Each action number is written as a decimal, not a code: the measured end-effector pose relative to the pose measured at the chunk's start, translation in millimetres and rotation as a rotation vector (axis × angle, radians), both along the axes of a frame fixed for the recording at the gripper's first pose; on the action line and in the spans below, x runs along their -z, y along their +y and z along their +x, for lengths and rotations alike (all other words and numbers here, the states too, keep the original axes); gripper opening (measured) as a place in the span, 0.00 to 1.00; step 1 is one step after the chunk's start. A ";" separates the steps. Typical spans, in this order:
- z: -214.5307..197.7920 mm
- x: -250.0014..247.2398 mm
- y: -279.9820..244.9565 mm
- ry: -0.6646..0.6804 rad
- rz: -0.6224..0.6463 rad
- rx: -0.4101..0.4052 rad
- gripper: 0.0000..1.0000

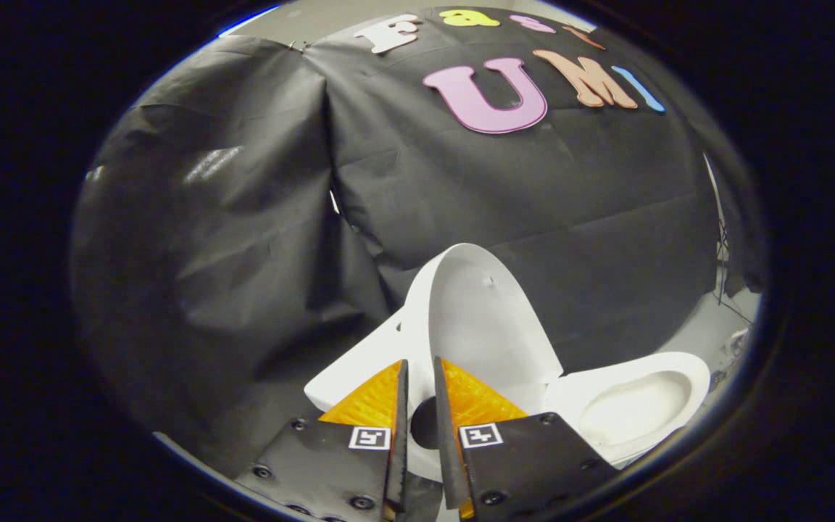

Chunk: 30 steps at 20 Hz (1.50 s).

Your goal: Open the toilet lid.

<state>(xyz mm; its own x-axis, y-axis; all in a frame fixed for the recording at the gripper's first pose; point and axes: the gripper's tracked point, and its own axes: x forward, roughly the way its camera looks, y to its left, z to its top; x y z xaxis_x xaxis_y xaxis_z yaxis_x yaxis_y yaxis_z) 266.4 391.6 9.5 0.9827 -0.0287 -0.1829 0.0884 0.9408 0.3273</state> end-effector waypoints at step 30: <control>-156.0 -51.6 -97.3 -0.084 -0.262 -0.075 0.99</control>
<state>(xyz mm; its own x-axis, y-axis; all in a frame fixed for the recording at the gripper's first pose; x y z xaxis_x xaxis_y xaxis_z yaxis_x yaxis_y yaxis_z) 110.4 294.3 61.0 0.9953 0.0092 -0.0964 -0.0020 0.9972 0.0752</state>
